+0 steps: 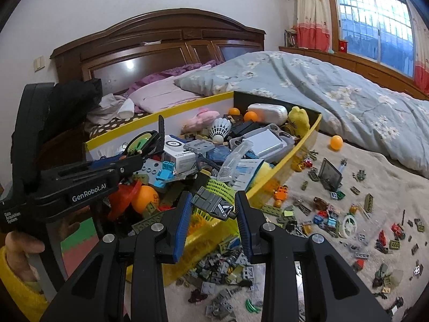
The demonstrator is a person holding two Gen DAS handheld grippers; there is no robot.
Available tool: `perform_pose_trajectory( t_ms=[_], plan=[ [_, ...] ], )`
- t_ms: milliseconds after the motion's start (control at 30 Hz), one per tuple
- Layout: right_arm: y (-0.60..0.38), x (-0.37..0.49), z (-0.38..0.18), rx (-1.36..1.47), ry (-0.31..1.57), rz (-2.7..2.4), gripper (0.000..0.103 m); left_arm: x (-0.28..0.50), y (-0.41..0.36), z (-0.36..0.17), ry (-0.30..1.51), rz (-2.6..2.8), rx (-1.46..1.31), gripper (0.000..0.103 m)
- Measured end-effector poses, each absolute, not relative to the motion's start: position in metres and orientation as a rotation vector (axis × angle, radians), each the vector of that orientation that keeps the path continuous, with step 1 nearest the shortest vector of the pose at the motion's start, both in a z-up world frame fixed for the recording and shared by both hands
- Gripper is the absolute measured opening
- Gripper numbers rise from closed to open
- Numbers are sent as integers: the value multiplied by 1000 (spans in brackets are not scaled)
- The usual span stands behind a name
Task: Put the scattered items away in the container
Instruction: 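Lower the orange bead into the box and open the left tool while the right releases the plate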
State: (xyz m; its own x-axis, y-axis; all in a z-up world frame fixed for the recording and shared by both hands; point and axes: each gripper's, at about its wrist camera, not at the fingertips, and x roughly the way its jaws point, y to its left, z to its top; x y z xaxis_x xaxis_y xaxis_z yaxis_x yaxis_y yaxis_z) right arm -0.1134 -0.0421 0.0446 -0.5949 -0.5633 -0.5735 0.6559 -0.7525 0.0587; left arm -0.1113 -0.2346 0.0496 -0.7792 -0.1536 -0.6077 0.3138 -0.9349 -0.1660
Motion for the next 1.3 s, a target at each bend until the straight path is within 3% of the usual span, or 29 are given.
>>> perform_pose_trajectory(
  t_ms=[700, 1167, 1300],
  plan=[
    [-74, -131, 39, 764, 228, -2270, 33, -119, -230, 36, 255, -2706, 894, 32],
    [-74, -133, 34, 778, 213, -2271, 34, -126, -210, 30, 105, -2716, 918, 65],
    [-72, -133, 34, 777, 204, -2276, 34, -127, -208, 28, 77, -2710, 919, 67]
  ],
)
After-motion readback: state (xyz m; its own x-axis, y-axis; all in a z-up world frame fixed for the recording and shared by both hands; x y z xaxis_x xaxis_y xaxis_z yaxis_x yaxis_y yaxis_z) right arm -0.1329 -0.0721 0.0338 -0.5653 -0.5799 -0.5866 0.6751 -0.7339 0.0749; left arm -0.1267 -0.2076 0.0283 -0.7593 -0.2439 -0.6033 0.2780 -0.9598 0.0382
